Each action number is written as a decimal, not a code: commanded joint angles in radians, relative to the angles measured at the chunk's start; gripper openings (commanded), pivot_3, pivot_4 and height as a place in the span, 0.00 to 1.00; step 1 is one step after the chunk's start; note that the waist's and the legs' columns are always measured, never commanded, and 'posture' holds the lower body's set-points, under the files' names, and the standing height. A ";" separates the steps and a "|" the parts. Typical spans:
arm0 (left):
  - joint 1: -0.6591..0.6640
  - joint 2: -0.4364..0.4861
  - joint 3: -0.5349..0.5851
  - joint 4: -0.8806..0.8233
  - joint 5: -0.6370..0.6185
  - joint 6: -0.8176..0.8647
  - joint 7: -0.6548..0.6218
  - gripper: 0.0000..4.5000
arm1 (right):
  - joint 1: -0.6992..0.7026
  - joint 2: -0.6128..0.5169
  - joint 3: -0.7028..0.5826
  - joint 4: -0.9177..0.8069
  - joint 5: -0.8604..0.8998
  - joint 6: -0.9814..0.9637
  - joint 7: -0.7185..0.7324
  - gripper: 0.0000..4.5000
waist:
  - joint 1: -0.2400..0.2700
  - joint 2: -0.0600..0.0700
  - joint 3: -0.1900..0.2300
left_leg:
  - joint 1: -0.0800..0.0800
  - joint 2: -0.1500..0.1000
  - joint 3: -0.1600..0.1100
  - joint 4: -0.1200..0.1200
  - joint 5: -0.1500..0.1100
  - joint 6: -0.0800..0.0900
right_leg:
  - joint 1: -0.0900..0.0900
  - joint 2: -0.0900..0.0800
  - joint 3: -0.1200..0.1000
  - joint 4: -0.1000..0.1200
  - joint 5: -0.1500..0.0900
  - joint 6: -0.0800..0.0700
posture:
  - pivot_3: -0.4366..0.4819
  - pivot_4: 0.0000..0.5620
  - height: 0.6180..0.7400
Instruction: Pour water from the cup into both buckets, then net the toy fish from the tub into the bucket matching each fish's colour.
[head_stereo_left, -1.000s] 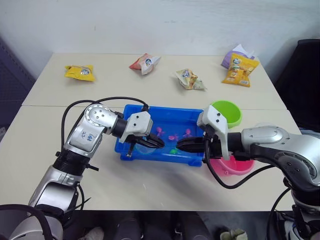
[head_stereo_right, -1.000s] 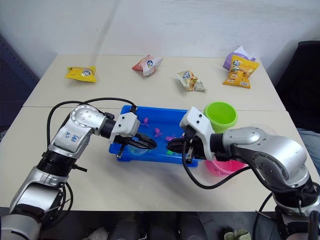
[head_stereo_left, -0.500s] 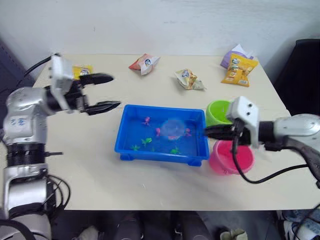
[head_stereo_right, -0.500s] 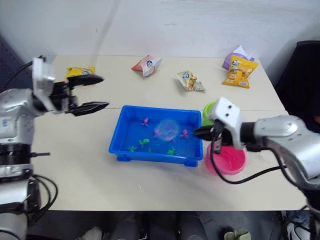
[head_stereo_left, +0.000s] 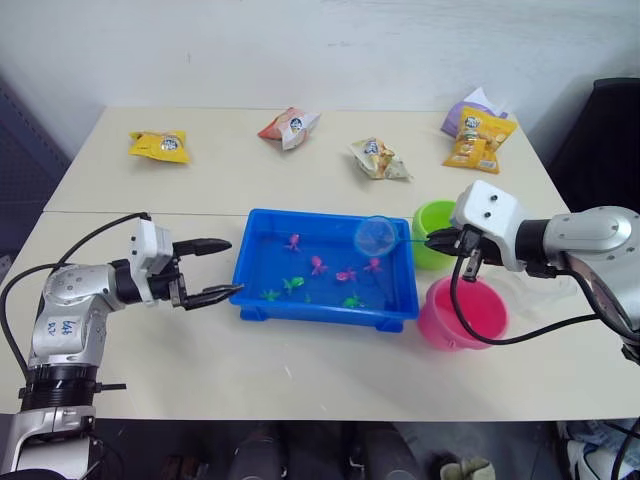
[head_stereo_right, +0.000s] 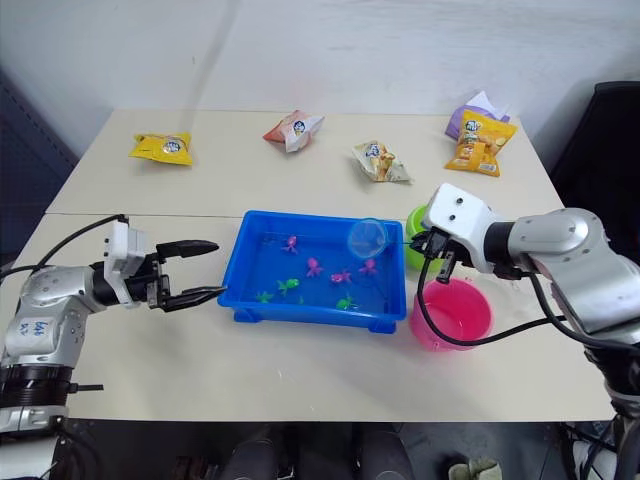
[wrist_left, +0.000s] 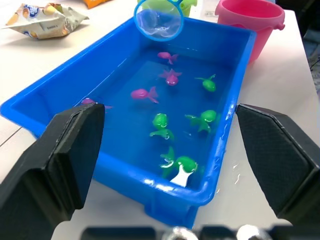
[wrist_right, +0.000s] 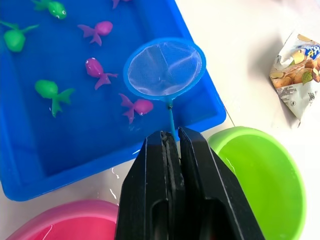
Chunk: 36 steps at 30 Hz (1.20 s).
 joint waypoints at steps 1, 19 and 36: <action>0.032 -0.011 0.026 -0.073 -0.026 0.014 0.047 1.00 | -0.027 -0.025 0.083 -0.024 -0.160 -0.136 0.022 0.00 | 0.000 0.000 0.000 | 0.000 0.000 0.000 0.000 0.000 0.000 | 0.000 0.000 0.000 0.000 0.000 0.000 | 0.48 0.27 1.00; -0.013 -0.036 -0.016 -0.062 -0.025 0.032 0.059 1.00 | -0.097 0.025 0.196 0.095 -0.678 -0.465 -0.018 0.00 | 0.001 0.000 0.000 | 0.001 0.000 0.001 0.000 0.001 -0.001 | 0.000 0.001 0.000 0.001 0.000 0.000 | 0.48 0.27 1.00; -0.038 -0.043 -0.037 -0.063 -0.023 0.042 0.047 1.00 | -0.021 0.125 0.210 0.016 -0.865 -0.353 0.119 0.00 | 0.002 0.000 0.000 | 0.001 -0.001 0.001 0.001 0.001 -0.001 | 0.000 0.001 0.000 0.002 0.000 0.000 | 0.48 0.27 1.00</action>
